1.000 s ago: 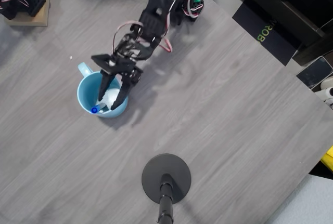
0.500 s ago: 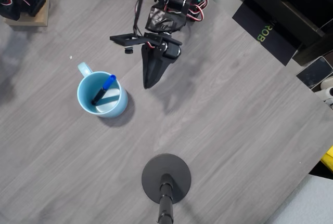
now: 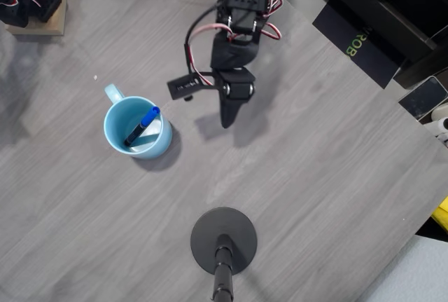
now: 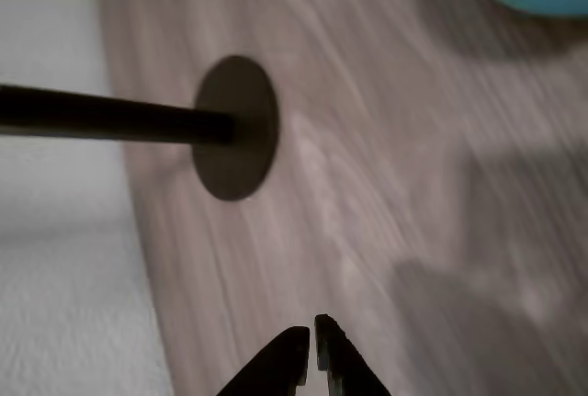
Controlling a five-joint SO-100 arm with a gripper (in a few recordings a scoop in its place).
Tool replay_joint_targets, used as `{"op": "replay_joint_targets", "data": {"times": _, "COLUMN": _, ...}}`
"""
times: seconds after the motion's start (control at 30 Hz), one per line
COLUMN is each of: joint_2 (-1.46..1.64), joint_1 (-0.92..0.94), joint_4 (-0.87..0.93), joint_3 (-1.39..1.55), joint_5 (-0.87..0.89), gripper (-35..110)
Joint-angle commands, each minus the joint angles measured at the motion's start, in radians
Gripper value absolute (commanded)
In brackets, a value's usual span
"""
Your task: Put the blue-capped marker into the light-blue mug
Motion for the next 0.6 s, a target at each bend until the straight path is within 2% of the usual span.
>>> {"op": "replay_joint_targets", "data": {"times": 0.0, "joint_2": 0.006, "joint_1": -0.029, "joint_4": 0.048, "joint_3": -0.017, "joint_5": 0.069, "gripper": 0}}
{"op": "replay_joint_targets", "data": {"times": 0.27, "joint_2": 0.126, "joint_1": -0.061, "joint_4": 0.147, "joint_3": 0.006, "joint_5": 0.155, "gripper": 2}}
{"op": "replay_joint_targets", "data": {"times": 0.37, "joint_2": 0.124, "joint_1": -0.044, "joint_4": 0.146, "joint_3": 0.006, "joint_5": 0.244, "gripper": 3}}
{"op": "replay_joint_targets", "data": {"times": 0.57, "joint_2": 0.135, "joint_1": -0.015, "joint_4": 0.153, "joint_3": 0.028, "joint_5": 0.238, "gripper": 0}}
